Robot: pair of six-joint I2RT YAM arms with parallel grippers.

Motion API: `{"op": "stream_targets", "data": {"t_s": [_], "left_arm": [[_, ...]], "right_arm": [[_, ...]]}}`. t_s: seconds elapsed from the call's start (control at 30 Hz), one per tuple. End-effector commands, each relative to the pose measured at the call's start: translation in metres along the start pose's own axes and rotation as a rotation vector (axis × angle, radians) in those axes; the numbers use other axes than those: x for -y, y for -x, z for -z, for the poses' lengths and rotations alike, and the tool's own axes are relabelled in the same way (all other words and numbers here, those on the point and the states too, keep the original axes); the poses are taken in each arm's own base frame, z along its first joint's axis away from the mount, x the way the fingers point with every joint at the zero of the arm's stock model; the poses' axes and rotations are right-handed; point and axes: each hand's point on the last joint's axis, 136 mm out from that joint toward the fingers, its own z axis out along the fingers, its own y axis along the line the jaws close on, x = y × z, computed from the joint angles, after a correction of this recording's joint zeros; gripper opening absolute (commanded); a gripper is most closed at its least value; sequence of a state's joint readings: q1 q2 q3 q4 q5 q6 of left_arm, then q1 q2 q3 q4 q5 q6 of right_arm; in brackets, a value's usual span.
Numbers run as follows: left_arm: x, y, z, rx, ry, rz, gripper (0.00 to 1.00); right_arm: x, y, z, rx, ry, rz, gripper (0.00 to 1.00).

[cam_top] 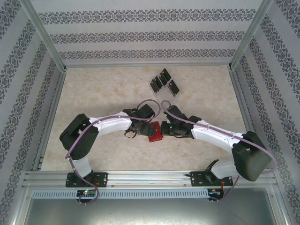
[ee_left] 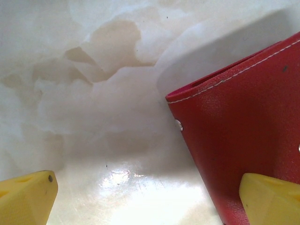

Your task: Put the credit cards into the card holder

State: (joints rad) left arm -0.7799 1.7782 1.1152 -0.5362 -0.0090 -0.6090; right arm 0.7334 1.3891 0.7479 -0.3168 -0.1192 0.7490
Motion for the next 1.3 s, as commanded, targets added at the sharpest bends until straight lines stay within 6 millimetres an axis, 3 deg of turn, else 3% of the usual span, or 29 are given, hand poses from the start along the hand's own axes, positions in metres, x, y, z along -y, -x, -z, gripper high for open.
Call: {"op": "stream_targets", "data": {"t_s": [0.0,0.2,0.37,0.57,0.97,1.27], "left_arm": [[-0.006,-0.011,-0.003,-0.038,0.055,-0.023,1.0],[-0.007,-0.007,0.002,-0.016,0.054,-0.012,1.0],[-0.024,0.011,0.024,0.079,0.083,0.054,1.0],[-0.039,0.029,0.03,0.121,0.072,0.118,1.0],[-0.011,0.048,0.016,0.154,-0.184,0.194,1.0],[-0.018,0.037,-0.001,0.096,-0.176,0.222,1.0]], "right_arm": [[-0.007,-0.004,-0.018,-0.001,0.028,-0.027,0.0],[0.003,-0.014,-0.047,-0.042,-0.01,-0.042,0.0],[0.009,-0.02,-0.051,-0.053,-0.019,-0.054,0.0],[0.011,-0.024,-0.053,-0.06,-0.024,-0.055,0.0],[0.013,-0.028,-0.053,-0.064,-0.027,-0.058,0.0],[0.013,-0.027,-0.051,-0.06,-0.026,-0.055,0.0]]}}
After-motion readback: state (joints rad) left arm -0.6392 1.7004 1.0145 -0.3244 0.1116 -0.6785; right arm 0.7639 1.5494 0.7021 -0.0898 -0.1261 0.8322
